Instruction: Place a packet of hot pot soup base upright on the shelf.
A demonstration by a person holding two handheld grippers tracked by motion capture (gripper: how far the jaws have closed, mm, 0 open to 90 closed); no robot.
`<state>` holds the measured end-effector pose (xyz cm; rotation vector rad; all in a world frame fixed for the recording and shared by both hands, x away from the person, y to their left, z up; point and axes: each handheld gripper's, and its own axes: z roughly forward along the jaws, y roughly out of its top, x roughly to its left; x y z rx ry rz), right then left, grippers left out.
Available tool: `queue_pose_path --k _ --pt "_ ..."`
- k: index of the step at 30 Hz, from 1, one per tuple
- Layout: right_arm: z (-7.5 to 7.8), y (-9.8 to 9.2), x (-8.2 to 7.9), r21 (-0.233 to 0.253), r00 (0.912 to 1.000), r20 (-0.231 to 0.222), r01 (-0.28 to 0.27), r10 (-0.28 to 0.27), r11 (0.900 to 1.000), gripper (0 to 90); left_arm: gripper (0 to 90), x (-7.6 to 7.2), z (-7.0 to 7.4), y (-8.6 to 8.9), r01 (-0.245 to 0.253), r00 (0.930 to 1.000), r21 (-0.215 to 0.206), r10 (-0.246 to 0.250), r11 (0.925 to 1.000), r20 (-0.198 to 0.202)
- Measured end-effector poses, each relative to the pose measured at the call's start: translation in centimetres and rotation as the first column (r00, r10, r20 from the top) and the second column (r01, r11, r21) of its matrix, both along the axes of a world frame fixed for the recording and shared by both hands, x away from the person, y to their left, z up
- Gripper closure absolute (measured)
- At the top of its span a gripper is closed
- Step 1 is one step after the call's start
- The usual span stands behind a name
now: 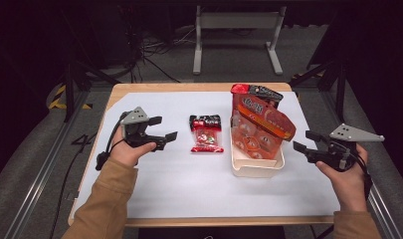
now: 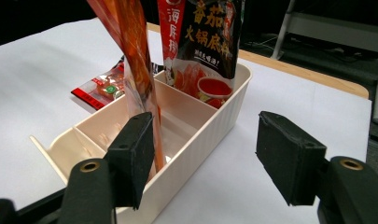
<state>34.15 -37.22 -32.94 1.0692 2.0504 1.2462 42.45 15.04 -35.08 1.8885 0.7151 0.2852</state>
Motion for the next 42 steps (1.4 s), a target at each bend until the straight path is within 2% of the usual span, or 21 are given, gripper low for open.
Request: queue_pose_path --k 9,14,15,21,23,31,33,37,42 --pt "-0.5 -0.5 0.3 0.016 1.0000 -0.009 0.003 -0.003 1.000 36.7 18.1 1.9 -0.7 -2.7 0.012 0.9996 0.010 -0.012 0.9999 -0.027" --pt "-0.7 -0.6 0.4 0.023 0.9998 -0.017 0.001 -0.001 1.000 36.6 18.9 3.0 -1.4 -3.8 0.006 0.9996 0.023 -0.005 0.9997 -0.026" --pt "-0.8 -0.6 0.4 0.022 0.9998 -0.019 -0.002 0.003 1.000 36.5 19.1 3.2 -1.7 -4.1 -0.002 0.9988 0.006 0.002 1.0000 -0.049" --pt "-1.0 -0.3 0.7 0.017 0.9996 -0.027 -0.007 0.007 1.000 36.0 19.8 4.4 -2.8 -4.9 -0.016 0.9980 0.030 0.017 0.9994 -0.061" --pt "-1.1 -0.3 0.7 0.023 0.9995 -0.031 -0.007 0.008 1.000 35.8 20.2 4.7 -3.2 -5.4 -0.012 0.9970 0.031 0.014 0.9995 -0.076" --pt "-1.2 -0.5 0.8 0.032 0.9996 -0.027 -0.006 0.007 0.999 35.5 23.8 4.5 -4.5 -6.4 0.008 0.9935 0.039 -0.003 0.9992 -0.114" --pt "-1.2 -0.5 0.8 0.032 0.9995 -0.030 -0.007 0.008 0.999 35.5 25.2 4.4 -5.4 -6.6 0.016 0.9906 0.041 -0.010 0.9990 -0.137" --pt "-1.2 -0.4 0.8 0.030 0.9995 -0.030 -0.008 0.009 1.000 35.5 26.8 4.3 -6.0 -6.9 0.023 0.9879 0.047 -0.016 0.9986 -0.154" --pt "-1.2 -0.4 0.8 0.028 0.9994 -0.032 -0.007 0.008 1.000 35.5 30.0 4.1 -6.8 -7.6 0.042 0.9847 0.081 -0.028 0.9958 -0.172"
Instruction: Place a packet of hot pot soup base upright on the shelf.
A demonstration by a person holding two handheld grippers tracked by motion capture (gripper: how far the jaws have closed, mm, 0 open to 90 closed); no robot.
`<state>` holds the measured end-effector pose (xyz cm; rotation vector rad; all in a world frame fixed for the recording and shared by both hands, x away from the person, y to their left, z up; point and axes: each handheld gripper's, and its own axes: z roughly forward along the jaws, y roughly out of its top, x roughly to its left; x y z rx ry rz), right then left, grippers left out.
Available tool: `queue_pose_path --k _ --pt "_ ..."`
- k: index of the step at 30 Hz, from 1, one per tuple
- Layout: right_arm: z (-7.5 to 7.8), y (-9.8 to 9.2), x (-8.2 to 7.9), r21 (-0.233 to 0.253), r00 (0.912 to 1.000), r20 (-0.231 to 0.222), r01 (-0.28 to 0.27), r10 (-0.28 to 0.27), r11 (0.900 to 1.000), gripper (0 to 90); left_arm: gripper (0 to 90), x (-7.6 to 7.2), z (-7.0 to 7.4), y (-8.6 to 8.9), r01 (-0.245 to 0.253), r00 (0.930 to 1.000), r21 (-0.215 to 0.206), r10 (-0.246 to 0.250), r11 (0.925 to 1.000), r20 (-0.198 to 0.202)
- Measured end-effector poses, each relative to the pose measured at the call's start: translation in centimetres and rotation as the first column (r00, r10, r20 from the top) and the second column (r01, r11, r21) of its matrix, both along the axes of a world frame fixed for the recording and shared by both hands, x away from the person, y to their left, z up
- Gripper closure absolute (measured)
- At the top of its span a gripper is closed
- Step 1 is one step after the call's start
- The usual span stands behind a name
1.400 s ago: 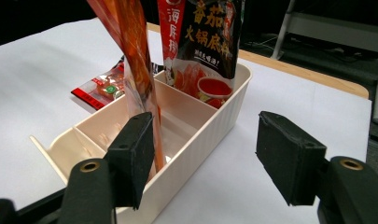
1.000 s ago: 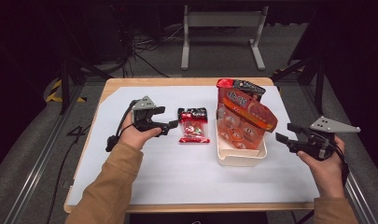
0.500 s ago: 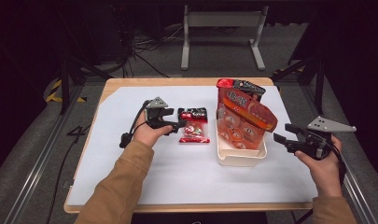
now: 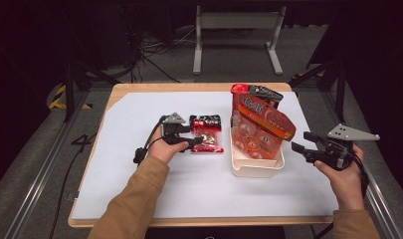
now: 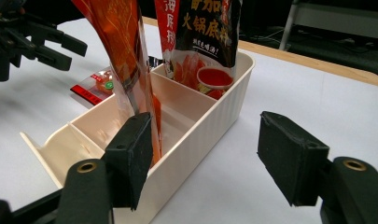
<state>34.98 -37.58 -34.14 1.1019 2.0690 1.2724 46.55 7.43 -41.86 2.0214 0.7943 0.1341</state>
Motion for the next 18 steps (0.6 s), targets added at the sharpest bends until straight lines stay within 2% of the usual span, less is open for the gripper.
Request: queue_pose_path --k 4,10,18 --pt "0.0 0.0 0.0 0.000 1.0000 -0.001 0.001 -0.001 1.000 35.5 32.6 0.0 -0.5 -0.4 0.009 0.9998 0.023 -0.009 0.9997 -0.017" --pt "0.0 -0.1 0.0 0.000 1.0000 0.001 0.003 -0.003 1.000 35.5 37.1 0.0 -1.5 -1.1 0.029 0.9976 0.076 -0.024 0.9967 -0.065" --pt "0.0 0.0 0.0 -0.002 1.0000 0.000 -0.001 0.001 1.000 35.5 43.0 0.0 -2.4 -1.4 0.029 0.9960 0.119 -0.018 0.9924 -0.087"
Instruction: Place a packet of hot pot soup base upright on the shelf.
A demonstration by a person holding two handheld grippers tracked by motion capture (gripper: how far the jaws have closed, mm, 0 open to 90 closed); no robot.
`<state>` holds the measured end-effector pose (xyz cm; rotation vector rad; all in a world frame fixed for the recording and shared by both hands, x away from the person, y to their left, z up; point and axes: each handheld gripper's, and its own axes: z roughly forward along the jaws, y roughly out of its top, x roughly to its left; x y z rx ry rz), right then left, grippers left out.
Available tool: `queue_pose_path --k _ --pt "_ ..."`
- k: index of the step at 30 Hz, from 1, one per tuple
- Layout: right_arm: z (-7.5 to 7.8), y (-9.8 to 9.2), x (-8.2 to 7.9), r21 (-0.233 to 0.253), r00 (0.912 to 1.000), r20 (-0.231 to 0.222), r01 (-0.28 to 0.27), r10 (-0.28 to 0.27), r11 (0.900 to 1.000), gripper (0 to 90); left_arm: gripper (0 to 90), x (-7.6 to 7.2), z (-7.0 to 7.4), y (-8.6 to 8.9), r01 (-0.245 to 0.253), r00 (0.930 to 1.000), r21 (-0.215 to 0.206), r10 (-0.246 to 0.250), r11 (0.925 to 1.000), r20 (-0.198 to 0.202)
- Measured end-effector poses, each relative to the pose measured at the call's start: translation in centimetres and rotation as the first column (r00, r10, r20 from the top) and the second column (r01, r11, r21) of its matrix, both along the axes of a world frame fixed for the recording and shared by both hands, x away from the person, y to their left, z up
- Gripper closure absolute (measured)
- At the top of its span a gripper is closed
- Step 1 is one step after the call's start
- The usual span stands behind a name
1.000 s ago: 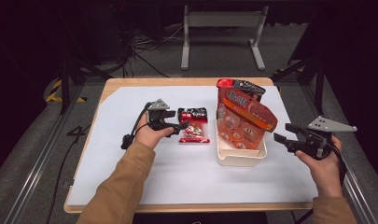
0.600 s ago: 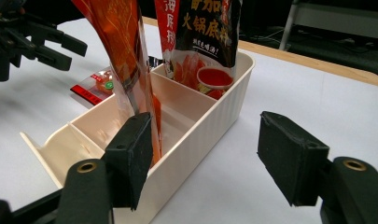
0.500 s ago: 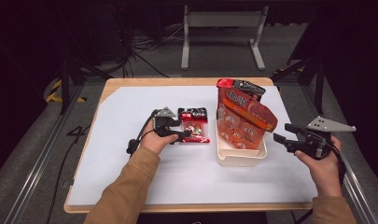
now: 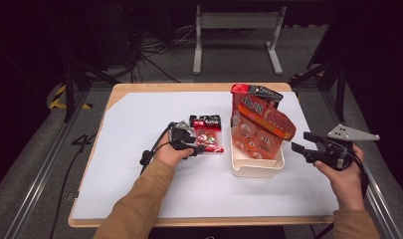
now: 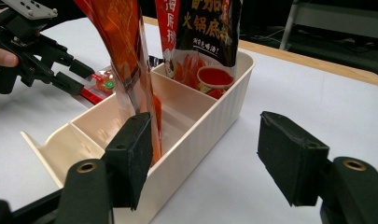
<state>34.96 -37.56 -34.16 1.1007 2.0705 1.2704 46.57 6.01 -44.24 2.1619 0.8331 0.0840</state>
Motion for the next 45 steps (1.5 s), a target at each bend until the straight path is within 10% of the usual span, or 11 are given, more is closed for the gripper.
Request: queue_pose_path --k 20,45 --pt "-0.1 0.3 0.0 -0.007 0.9999 0.000 -0.011 0.011 1.000 36.8 86.6 -0.5 -0.5 -0.1 -0.068 0.9975 0.045 0.067 0.9966 0.021" --pt "4.1 0.5 -3.5 -0.020 0.9911 0.129 0.036 -0.033 0.999 50.3 89.7 -4.2 3.0 3.0 -0.050 0.9894 0.007 0.048 0.9987 0.137"
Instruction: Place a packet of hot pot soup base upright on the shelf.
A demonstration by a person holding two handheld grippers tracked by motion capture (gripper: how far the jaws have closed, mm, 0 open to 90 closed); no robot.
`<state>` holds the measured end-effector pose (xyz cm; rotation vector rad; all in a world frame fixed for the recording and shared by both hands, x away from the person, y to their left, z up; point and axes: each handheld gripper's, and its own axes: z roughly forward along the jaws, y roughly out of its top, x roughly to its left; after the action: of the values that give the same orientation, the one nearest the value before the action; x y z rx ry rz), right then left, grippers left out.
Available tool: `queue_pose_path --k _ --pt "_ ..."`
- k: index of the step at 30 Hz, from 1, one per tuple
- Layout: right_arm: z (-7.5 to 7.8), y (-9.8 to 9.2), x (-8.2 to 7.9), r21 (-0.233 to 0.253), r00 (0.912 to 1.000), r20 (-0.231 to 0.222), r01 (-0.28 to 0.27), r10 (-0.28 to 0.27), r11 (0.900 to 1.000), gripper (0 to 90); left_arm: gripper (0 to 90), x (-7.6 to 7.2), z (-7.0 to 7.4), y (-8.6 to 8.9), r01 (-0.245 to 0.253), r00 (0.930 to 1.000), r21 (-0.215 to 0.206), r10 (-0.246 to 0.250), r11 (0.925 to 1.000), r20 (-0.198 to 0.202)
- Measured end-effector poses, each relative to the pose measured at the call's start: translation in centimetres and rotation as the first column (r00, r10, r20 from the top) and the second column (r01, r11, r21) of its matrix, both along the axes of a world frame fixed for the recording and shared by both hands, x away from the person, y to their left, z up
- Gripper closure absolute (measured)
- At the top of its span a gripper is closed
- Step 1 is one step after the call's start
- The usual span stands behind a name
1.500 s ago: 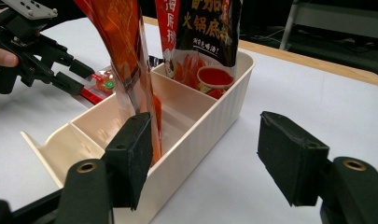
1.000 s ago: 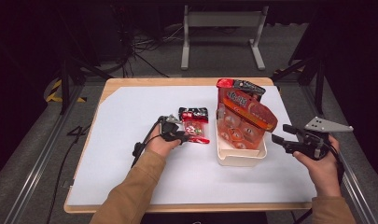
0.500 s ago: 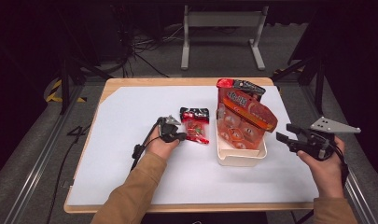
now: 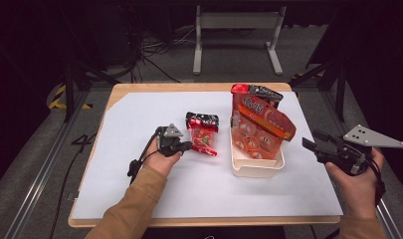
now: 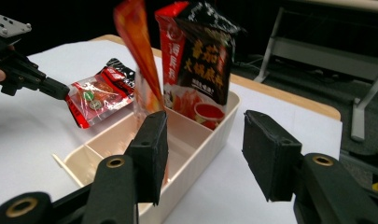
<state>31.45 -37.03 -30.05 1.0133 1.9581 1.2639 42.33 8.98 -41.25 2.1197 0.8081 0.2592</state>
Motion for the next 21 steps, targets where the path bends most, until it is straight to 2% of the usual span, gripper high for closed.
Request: queue_pose_path --k 2,6,11,15,21 --pt "0.4 0.3 -0.4 0.001 0.9999 0.009 -0.006 0.006 1.000 50.7 89.7 -0.3 0.3 0.2 0.004 0.9999 -0.002 -0.004 1.0000 0.010" --pt "1.4 1.0 -1.2 0.006 0.9988 0.038 -0.030 0.030 1.000 51.6 89.7 -2.1 1.5 0.9 0.033 0.9987 -0.023 -0.032 0.9992 0.039" --pt "2.4 2.5 -2.1 0.012 0.9959 0.060 -0.068 0.068 0.998 54.4 89.8 -3.5 2.3 1.5 0.058 0.9973 -0.037 -0.056 0.9977 0.047" --pt "2.6 3.5 -2.3 0.014 0.9940 0.054 -0.096 0.095 0.995 55.4 89.8 -4.9 2.8 1.8 0.083 0.9955 -0.044 -0.081 0.9955 0.049" --pt "2.2 6.2 -1.6 0.024 0.9850 0.011 -0.173 0.172 0.985 56.0 89.8 -6.2 3.1 2.6 0.106 0.9939 -0.057 -0.104 0.9927 0.037"
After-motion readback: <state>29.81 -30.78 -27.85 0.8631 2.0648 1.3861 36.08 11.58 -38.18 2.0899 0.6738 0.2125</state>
